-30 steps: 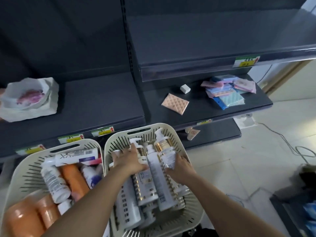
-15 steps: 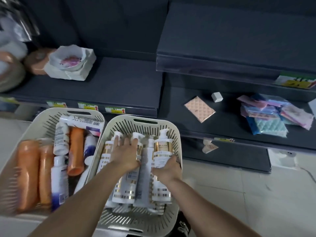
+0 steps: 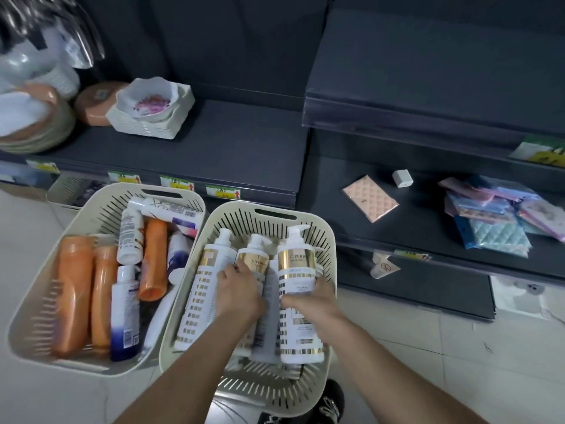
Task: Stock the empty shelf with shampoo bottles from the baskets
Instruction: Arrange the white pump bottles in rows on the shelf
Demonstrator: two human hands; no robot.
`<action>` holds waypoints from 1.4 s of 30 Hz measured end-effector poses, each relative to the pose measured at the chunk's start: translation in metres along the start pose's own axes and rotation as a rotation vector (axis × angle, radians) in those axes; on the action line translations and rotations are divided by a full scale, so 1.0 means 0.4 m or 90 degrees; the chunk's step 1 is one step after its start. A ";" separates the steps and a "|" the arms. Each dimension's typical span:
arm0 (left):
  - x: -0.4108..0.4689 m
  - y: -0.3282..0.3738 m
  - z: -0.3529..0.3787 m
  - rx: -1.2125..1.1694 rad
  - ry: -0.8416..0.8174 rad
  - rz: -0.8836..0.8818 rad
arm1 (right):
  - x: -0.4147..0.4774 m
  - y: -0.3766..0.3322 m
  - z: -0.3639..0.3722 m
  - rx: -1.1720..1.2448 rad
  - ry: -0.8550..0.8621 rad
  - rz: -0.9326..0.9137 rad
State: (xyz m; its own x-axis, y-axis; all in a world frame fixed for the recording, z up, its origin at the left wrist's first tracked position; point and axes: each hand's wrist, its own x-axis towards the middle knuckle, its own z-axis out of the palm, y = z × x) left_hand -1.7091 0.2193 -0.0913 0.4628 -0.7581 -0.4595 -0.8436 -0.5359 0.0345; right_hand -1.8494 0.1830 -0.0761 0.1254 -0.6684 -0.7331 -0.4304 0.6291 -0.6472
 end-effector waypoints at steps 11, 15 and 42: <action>-0.036 -0.001 0.023 -0.030 -0.012 -0.005 | -0.051 -0.022 -0.020 0.032 0.017 -0.002; 0.020 -0.037 0.007 0.019 0.094 0.069 | -0.043 -0.013 -0.026 0.009 0.013 -0.008; -0.085 -0.049 -0.167 -0.712 0.057 0.213 | -0.152 -0.014 -0.193 0.265 -0.112 -0.111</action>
State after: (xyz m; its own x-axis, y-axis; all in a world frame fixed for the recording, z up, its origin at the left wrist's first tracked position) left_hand -1.6901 0.2310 -0.0172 0.3183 -0.9226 -0.2179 -0.2380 -0.3002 0.9237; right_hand -1.9235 0.1893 -0.0118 0.3291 -0.7229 -0.6075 0.0002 0.6434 -0.7655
